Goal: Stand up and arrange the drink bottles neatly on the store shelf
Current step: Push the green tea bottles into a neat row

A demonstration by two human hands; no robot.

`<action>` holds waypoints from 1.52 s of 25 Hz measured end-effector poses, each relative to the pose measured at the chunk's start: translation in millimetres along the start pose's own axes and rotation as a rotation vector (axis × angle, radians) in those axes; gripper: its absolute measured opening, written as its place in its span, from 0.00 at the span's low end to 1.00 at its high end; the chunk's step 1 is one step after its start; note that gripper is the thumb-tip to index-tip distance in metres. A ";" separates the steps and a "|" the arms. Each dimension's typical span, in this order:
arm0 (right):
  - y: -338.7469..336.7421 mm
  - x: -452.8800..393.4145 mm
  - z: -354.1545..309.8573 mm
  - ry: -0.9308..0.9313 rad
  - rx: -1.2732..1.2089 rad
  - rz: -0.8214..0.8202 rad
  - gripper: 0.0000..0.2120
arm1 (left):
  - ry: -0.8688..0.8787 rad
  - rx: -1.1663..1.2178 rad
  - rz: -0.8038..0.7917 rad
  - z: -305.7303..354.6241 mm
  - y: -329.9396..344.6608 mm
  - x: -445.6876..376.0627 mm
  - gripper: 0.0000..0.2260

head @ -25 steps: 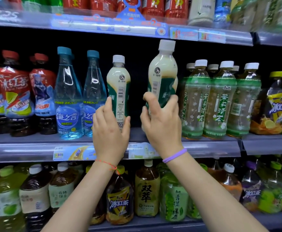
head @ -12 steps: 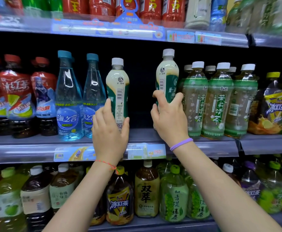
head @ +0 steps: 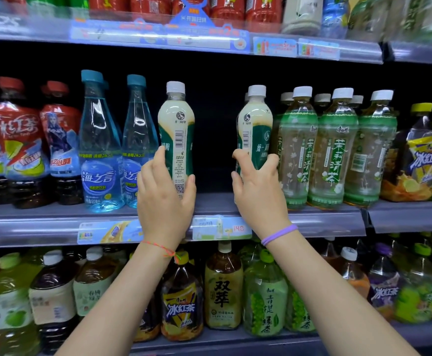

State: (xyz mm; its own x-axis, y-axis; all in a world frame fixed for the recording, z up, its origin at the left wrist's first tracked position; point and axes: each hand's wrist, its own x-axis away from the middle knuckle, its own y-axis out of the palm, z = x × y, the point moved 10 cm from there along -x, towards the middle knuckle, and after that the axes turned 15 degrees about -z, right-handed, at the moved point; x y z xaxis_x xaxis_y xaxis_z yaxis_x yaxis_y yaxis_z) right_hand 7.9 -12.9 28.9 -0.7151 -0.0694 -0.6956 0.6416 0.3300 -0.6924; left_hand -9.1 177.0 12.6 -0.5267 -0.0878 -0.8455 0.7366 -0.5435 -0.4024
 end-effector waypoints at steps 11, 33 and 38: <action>23.8 58.5 -43.2 -0.175 -0.057 0.026 0.28 | 0.028 0.425 -0.495 30.2 50.7 -21.6 0.23; 48.8 43.4 -52.2 -0.084 0.188 -0.018 0.26 | -0.298 -0.232 -0.380 1.7 60.3 -72.8 0.42; 51.5 44.6 -51.4 -0.091 0.191 -0.005 0.27 | -0.212 -0.222 -0.348 11.7 46.2 -74.4 0.43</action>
State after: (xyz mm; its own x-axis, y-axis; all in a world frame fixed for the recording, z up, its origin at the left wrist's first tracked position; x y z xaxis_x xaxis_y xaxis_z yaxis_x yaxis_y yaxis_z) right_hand -5.1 49.3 -27.9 -0.6958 -0.1585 -0.7006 0.6853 0.1456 -0.7135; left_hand 59.1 148.6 61.1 -0.8167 -0.1135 -0.5658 0.5618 -0.3811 -0.7343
